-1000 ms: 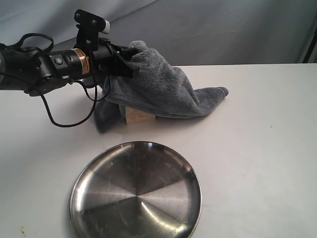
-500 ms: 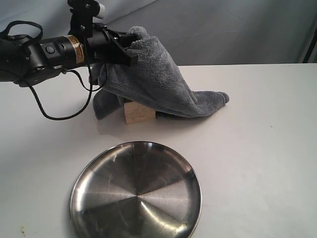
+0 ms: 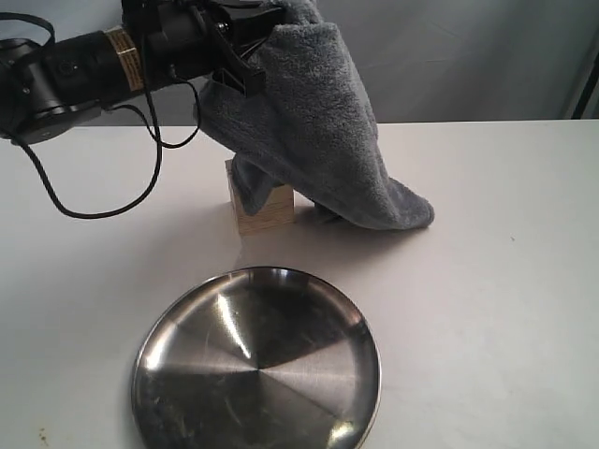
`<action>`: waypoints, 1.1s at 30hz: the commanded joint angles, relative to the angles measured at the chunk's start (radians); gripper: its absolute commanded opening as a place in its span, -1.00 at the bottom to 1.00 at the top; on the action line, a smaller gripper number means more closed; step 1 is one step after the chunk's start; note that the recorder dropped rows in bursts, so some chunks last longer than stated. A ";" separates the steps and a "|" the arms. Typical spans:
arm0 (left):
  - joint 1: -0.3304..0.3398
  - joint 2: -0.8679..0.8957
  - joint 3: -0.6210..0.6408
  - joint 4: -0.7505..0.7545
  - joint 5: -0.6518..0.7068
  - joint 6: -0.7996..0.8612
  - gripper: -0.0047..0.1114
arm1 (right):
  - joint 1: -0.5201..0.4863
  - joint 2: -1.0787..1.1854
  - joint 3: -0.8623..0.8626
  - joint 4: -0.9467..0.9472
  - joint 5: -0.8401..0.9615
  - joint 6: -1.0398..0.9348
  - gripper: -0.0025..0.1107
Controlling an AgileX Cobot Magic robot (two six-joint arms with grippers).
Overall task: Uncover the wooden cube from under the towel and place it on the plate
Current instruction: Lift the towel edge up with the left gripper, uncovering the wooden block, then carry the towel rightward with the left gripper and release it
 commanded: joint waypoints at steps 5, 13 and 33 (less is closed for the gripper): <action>-0.004 -0.015 0.000 0.009 -0.265 -0.011 -0.92 | -0.005 -0.004 0.004 0.000 -0.001 0.008 -0.96; -0.007 0.028 0.000 0.066 -0.324 -0.090 -0.92 | -0.005 -0.004 0.004 0.000 -0.001 0.008 -0.96; -0.143 0.375 -0.327 0.052 -0.225 -0.166 -0.92 | -0.005 -0.004 0.004 0.000 -0.001 0.008 -0.96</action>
